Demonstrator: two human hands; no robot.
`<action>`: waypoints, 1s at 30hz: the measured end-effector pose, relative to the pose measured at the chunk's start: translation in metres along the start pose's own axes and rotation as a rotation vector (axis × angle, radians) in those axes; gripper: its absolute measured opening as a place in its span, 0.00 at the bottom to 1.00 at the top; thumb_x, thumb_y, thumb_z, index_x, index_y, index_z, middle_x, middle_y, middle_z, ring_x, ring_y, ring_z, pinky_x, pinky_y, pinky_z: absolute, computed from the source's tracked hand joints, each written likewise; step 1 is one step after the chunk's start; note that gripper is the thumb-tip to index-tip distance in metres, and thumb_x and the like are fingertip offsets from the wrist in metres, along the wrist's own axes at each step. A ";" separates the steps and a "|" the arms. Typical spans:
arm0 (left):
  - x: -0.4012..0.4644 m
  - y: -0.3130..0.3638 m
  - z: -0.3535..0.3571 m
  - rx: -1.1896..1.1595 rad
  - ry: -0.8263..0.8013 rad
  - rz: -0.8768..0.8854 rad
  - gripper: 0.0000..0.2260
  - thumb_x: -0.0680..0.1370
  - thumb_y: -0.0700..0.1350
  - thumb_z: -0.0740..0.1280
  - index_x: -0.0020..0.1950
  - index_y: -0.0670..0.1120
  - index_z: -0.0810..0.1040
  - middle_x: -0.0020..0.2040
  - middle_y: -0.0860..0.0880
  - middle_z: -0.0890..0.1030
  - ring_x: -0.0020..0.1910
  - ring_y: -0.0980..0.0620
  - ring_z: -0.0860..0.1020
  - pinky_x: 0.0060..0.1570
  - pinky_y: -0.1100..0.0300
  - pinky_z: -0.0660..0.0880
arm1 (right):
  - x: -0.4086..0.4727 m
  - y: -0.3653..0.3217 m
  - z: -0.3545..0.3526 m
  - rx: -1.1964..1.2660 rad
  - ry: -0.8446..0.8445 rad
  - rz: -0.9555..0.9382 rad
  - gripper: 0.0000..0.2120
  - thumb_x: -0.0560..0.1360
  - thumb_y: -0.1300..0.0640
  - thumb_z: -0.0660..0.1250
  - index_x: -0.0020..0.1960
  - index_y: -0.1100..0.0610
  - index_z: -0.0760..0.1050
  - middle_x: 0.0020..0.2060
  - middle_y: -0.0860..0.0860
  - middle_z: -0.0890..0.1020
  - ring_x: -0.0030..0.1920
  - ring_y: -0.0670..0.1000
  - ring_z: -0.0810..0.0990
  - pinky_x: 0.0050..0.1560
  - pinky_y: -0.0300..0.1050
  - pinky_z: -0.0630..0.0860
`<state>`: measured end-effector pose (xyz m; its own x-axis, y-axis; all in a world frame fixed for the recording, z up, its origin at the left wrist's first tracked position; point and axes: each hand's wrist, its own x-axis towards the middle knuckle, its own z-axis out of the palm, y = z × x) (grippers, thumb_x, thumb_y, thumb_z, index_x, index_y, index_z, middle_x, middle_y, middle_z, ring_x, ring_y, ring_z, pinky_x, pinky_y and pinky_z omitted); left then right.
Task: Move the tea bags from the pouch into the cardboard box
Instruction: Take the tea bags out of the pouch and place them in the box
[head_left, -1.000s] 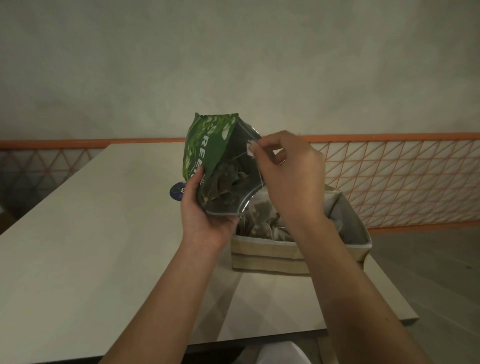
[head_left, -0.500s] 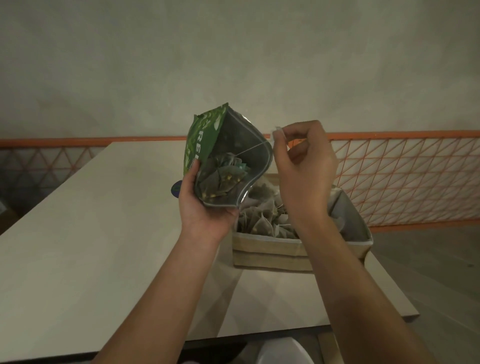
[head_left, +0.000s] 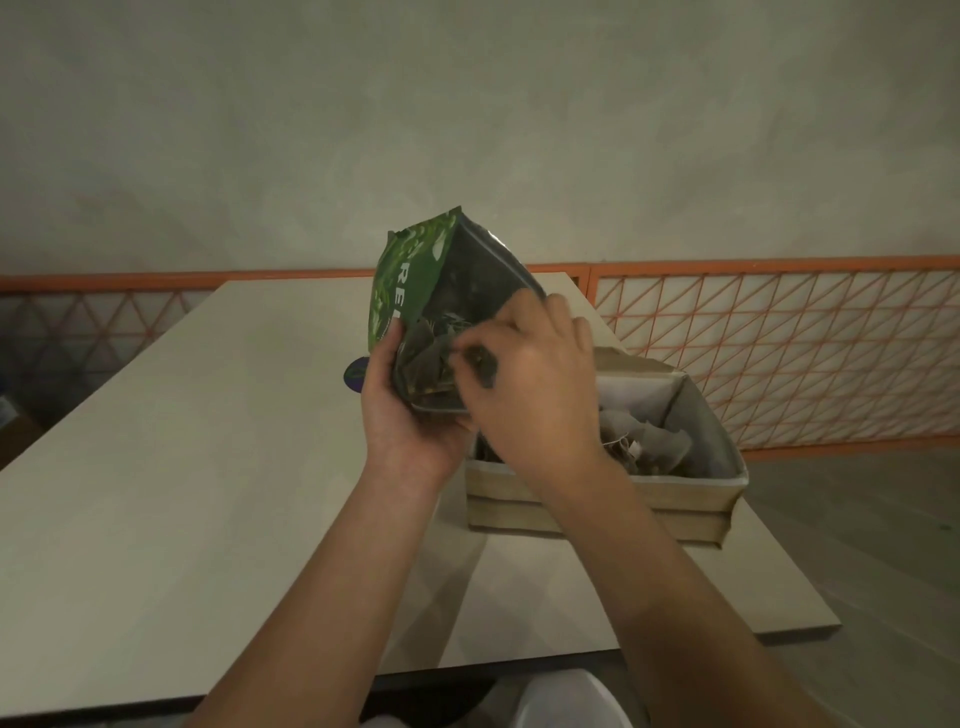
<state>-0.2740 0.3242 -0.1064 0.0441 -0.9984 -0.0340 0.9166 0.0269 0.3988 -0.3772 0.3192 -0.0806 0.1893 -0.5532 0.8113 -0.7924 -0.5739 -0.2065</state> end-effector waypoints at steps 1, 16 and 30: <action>-0.001 -0.001 0.000 -0.001 -0.008 -0.003 0.24 0.81 0.58 0.63 0.69 0.44 0.79 0.70 0.43 0.79 0.71 0.45 0.76 0.68 0.53 0.73 | 0.000 -0.004 0.004 -0.100 -0.061 -0.003 0.11 0.70 0.47 0.72 0.48 0.52 0.83 0.47 0.51 0.77 0.51 0.54 0.72 0.50 0.49 0.67; 0.000 -0.001 0.001 0.042 0.022 0.026 0.25 0.81 0.57 0.62 0.74 0.46 0.75 0.73 0.42 0.75 0.71 0.43 0.75 0.61 0.52 0.77 | 0.001 0.014 -0.033 0.392 -0.174 0.210 0.08 0.70 0.55 0.70 0.42 0.50 0.71 0.34 0.44 0.76 0.39 0.47 0.75 0.49 0.48 0.68; 0.005 -0.006 0.002 -0.035 -0.024 -0.003 0.23 0.80 0.57 0.65 0.71 0.47 0.78 0.68 0.41 0.80 0.68 0.40 0.78 0.45 0.50 0.83 | 0.003 0.076 -0.063 0.954 0.171 0.564 0.06 0.76 0.65 0.64 0.52 0.57 0.75 0.50 0.59 0.82 0.49 0.57 0.81 0.43 0.39 0.77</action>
<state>-0.2803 0.3193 -0.1075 0.0325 -0.9994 -0.0134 0.9301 0.0254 0.3664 -0.4734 0.3120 -0.0598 -0.1965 -0.8323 0.5184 0.0432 -0.5355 -0.8434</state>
